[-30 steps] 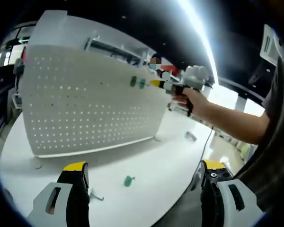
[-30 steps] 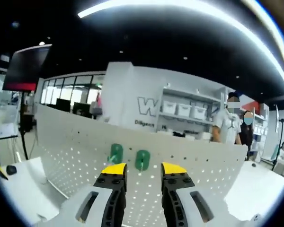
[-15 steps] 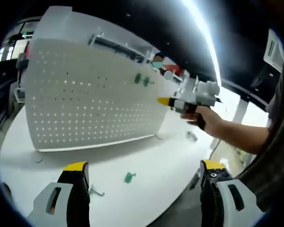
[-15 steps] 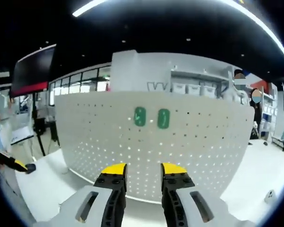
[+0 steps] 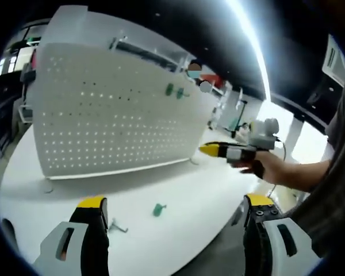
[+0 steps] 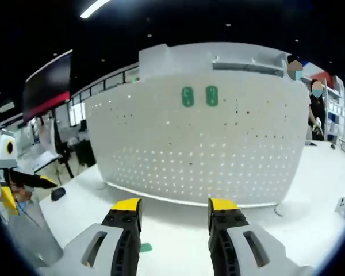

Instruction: Insert the hook assembly into the mounting plate slot until the hook locks in place.

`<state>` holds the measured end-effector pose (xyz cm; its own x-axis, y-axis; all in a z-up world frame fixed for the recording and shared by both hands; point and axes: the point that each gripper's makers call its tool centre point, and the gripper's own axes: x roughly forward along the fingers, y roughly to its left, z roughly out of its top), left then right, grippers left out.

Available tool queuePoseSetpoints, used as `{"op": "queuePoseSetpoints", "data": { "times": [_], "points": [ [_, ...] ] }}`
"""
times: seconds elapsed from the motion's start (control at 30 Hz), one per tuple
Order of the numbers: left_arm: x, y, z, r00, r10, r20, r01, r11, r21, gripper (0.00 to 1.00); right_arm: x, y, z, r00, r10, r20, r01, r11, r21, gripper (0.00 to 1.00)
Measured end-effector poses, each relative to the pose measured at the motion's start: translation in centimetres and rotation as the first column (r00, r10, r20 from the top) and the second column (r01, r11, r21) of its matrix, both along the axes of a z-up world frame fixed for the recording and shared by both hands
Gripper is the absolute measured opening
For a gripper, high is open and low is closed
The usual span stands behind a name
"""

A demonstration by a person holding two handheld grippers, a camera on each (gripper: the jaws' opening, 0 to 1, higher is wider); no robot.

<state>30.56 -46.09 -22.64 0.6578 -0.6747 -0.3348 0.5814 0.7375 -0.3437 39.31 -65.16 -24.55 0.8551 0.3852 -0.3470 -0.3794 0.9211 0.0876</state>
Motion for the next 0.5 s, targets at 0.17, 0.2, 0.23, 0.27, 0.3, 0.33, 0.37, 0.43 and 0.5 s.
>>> {"op": "queuePoseSetpoints", "data": {
  "times": [0.17, 0.2, 0.23, 0.27, 0.3, 0.33, 0.37, 0.43, 0.5],
  "points": [
    [-0.5, -0.3, -0.2, 1.000, -0.009, -0.007, 0.009, 1.000, 0.008, 1.00, -3.0, 0.8, -2.8, 0.996, 0.031, -0.078, -0.032, 0.999, -0.004, 0.51],
    [-0.5, -0.3, -0.3, 1.000, -0.010, -0.007, 0.010, 1.000, 0.009, 1.00, -3.7, 1.0, -3.3, 0.995, 0.040, -0.092, -0.040, 0.999, -0.004, 0.51],
    [-0.7, -0.3, -0.3, 1.000, -0.011, -0.009, 0.011, 1.000, 0.012, 1.00, -4.1, 1.2, -3.5, 0.994, 0.044, -0.102, -0.044, 0.999, 0.002, 0.52],
    [-0.7, -0.3, -0.4, 1.000, -0.011, -0.010, 0.011, 1.000, 0.014, 1.00, -4.4, 1.3, -3.7, 0.993, 0.048, -0.109, -0.047, 0.999, 0.010, 0.53],
    [-0.8, -0.3, -0.5, 1.000, -0.010, -0.012, 0.010, 1.000, 0.013, 1.00, -4.9, 1.5, -3.9, 0.991, 0.056, -0.120, -0.055, 0.998, 0.014, 0.53],
    [-0.9, -0.3, -0.5, 1.000, -0.011, -0.014, 0.011, 1.000, 0.012, 1.00, -5.2, 1.7, -4.1, 0.990, 0.067, -0.126, -0.066, 0.998, 0.007, 0.54],
    [-0.9, -0.3, -0.6, 1.000, -0.010, -0.015, 0.010, 1.000, 0.012, 0.99, -5.6, 1.8, -4.3, 0.988, 0.078, -0.131, -0.079, 0.997, -0.003, 0.54],
    [-1.1, -0.4, -0.5, 1.000, -0.010, -0.011, 0.011, 1.000, 0.015, 0.97, -6.1, 1.8, -4.4, 0.988, 0.086, -0.128, -0.089, 0.996, -0.015, 0.54],
    [-1.2, -0.4, -0.5, 1.000, -0.009, -0.011, 0.009, 1.000, 0.013, 0.98, -6.6, 1.7, -4.6, 0.986, 0.094, -0.137, -0.097, 0.995, -0.011, 0.54]
  ]
}}
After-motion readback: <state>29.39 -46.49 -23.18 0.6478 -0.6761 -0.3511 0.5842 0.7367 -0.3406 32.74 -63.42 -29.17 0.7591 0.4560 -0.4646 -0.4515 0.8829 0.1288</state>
